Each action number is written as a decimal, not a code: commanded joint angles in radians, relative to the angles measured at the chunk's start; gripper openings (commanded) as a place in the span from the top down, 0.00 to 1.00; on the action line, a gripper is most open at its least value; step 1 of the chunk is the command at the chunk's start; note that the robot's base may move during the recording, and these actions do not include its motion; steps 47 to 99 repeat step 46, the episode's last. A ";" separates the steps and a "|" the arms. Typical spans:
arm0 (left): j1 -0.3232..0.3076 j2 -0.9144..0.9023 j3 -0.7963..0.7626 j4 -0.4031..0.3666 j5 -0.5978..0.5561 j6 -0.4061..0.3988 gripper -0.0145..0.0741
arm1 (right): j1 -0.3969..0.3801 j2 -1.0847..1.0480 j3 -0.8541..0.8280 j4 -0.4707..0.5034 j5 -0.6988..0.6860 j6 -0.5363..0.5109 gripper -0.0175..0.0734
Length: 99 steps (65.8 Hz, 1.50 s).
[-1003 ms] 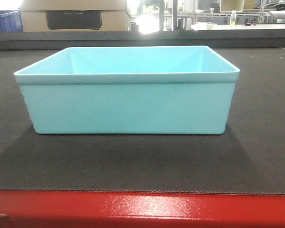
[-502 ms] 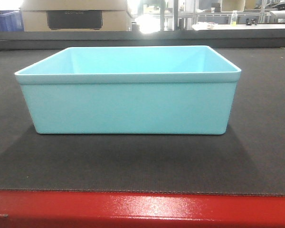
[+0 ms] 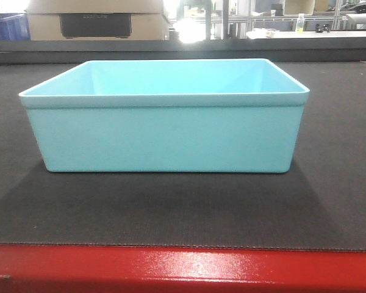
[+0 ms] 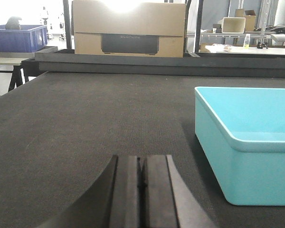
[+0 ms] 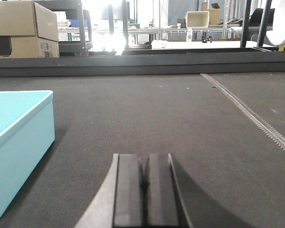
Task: Fetch blue bin and place on conveyor start
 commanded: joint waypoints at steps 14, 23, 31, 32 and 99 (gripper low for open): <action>0.003 -0.005 -0.001 -0.007 -0.020 0.002 0.96 | -0.004 -0.008 0.000 0.002 -0.026 -0.005 0.99; 0.003 -0.005 -0.001 -0.007 -0.020 0.002 0.96 | -0.004 -0.008 0.000 0.002 -0.026 -0.005 0.99; 0.003 -0.005 -0.001 -0.007 -0.020 0.002 0.96 | -0.004 -0.008 0.000 0.002 -0.026 -0.005 0.99; 0.003 -0.005 -0.001 -0.007 -0.020 0.002 0.96 | -0.004 -0.008 0.000 0.002 -0.026 -0.005 0.99; 0.003 -0.005 -0.001 -0.007 -0.020 0.002 0.96 | -0.004 -0.008 0.000 0.002 -0.026 -0.005 0.99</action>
